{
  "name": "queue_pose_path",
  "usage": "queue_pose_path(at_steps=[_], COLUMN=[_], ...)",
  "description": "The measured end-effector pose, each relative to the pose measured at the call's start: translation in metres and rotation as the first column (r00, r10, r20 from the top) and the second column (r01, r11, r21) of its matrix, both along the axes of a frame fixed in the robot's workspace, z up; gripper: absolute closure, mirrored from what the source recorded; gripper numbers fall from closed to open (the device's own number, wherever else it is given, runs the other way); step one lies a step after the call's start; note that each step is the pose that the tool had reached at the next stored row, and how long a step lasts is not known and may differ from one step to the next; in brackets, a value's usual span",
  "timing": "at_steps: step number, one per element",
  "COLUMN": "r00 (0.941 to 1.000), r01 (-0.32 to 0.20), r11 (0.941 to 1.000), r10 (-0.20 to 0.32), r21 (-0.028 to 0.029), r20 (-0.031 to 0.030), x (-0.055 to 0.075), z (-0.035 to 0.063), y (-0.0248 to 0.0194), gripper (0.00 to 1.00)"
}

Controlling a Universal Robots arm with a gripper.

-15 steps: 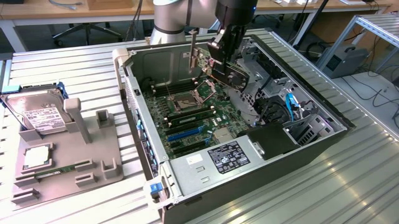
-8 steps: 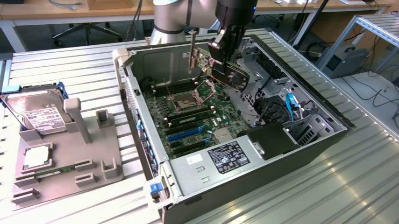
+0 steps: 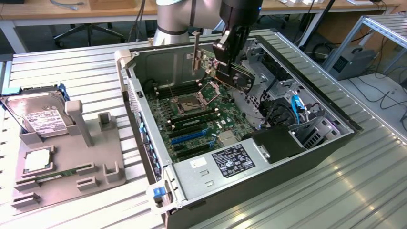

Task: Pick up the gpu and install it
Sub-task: 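Insert the gpu into the slot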

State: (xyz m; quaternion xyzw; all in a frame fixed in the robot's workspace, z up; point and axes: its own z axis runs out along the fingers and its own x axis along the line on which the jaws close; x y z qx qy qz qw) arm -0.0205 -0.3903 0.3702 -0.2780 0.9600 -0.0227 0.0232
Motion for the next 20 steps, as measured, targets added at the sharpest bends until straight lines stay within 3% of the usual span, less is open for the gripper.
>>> queue_pose_path(at_steps=[17,20], r00=[0.9993,0.9973], r01=[-0.037,-0.073], r11=[0.9993,0.9973], r10=[0.037,0.073], r21=[0.0,0.0], r20=[0.0,0.0], x=[0.0,0.0], z=[0.0,0.0], y=[0.0,0.0], gripper=[0.73,0.73])
